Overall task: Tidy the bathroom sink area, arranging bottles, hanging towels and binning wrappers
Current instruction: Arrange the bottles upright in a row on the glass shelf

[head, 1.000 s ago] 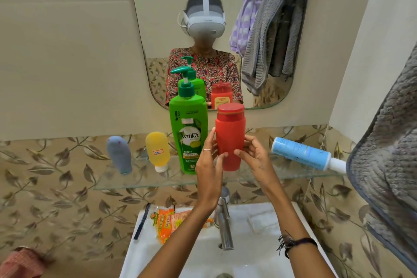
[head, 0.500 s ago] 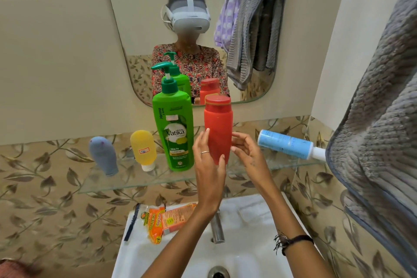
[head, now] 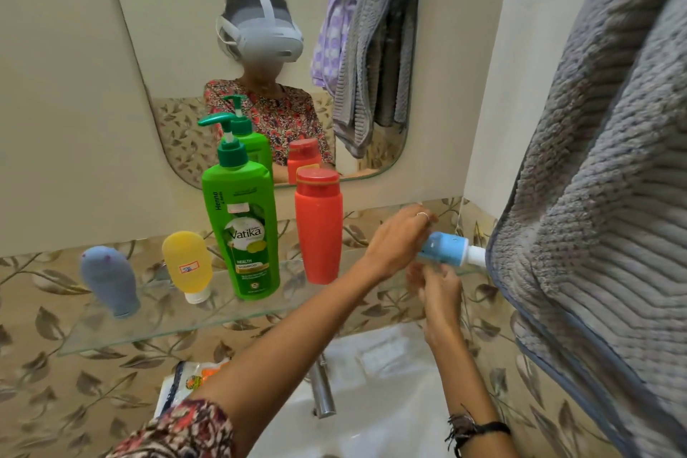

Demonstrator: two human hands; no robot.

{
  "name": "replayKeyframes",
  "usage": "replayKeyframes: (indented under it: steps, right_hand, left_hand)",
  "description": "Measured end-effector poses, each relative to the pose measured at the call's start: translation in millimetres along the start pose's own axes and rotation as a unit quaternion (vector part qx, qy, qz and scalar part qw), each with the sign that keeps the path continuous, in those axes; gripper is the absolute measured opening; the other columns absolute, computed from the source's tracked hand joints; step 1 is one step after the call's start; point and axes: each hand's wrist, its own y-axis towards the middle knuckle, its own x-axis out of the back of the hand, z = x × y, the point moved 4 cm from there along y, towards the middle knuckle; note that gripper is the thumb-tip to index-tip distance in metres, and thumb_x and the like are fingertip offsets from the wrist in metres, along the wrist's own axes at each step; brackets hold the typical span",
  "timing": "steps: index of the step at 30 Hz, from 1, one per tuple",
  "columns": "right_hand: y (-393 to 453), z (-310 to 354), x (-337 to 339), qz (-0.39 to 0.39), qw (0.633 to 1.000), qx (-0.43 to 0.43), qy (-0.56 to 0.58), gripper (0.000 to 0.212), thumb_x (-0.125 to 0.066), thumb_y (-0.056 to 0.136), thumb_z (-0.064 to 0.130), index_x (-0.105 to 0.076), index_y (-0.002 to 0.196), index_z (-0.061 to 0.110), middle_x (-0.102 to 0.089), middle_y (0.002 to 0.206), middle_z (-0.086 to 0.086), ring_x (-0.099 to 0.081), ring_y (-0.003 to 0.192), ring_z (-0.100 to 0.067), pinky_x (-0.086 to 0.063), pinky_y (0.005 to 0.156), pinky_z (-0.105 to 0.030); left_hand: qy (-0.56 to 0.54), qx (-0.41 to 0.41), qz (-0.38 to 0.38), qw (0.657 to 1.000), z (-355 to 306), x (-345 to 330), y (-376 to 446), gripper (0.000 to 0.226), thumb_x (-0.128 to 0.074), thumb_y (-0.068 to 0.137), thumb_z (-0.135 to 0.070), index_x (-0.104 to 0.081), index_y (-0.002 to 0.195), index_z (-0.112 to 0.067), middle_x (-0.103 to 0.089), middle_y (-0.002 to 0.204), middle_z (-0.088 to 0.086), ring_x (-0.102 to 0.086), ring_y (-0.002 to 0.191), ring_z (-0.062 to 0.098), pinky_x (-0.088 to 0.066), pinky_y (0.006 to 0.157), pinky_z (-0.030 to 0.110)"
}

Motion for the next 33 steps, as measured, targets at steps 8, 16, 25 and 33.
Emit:
replayKeyframes:
  steps: [8,16,25,33]
  right_hand:
    - [0.0,1.1,2.5,0.002,0.999,-0.034,0.023,0.044,-0.051,0.093,0.005,-0.040,0.135,0.001,-0.063,0.116,-0.021,-0.064,0.099,-0.027,-0.051,0.086,-0.036]
    - [-7.8,5.8,-0.2,0.058,0.997,0.046,-0.020,0.043,-0.055,0.091,0.009,-0.045,0.133,0.012,-0.067,0.097,0.002,-0.066,0.084,-0.009,-0.056,0.065,-0.016]
    - [-15.6,44.4,-30.1,0.235,0.946,0.176,-0.137,0.041,-0.059,0.088,0.008,-0.051,0.120,0.034,-0.063,0.109,0.012,-0.061,0.098,0.002,-0.050,0.083,-0.015]
    - [-16.9,25.3,-36.3,0.269,0.917,0.210,-0.208,0.049,-0.056,0.091,0.010,-0.041,0.138,0.010,-0.053,0.132,-0.009,-0.052,0.121,-0.018,-0.045,0.086,-0.005]
  left_hand:
    - [0.039,0.103,0.261,0.959,19.6,-27.3,19.6,0.042,-0.037,0.098,-0.033,-0.044,0.130,-0.007,-0.046,0.130,0.020,-0.045,0.121,0.032,-0.028,0.104,0.043]
    - [-0.217,0.158,0.127,0.955,10.3,7.7,-21.7,0.038,-0.061,0.085,-0.015,-0.043,0.118,-0.007,-0.058,0.115,0.019,-0.057,0.101,0.031,-0.044,0.085,0.035]
    - [-0.428,0.187,-0.236,0.852,9.3,30.4,-72.4,0.041,-0.065,0.082,-0.007,-0.051,0.112,-0.031,-0.062,0.115,-0.006,-0.059,0.109,0.009,-0.049,0.089,0.019]
    - [-0.427,0.230,-0.246,0.839,20.6,17.9,-90.1,0.046,-0.059,0.086,-0.007,-0.046,0.122,-0.033,-0.056,0.128,-0.004,-0.055,0.118,0.008,-0.046,0.098,0.024]
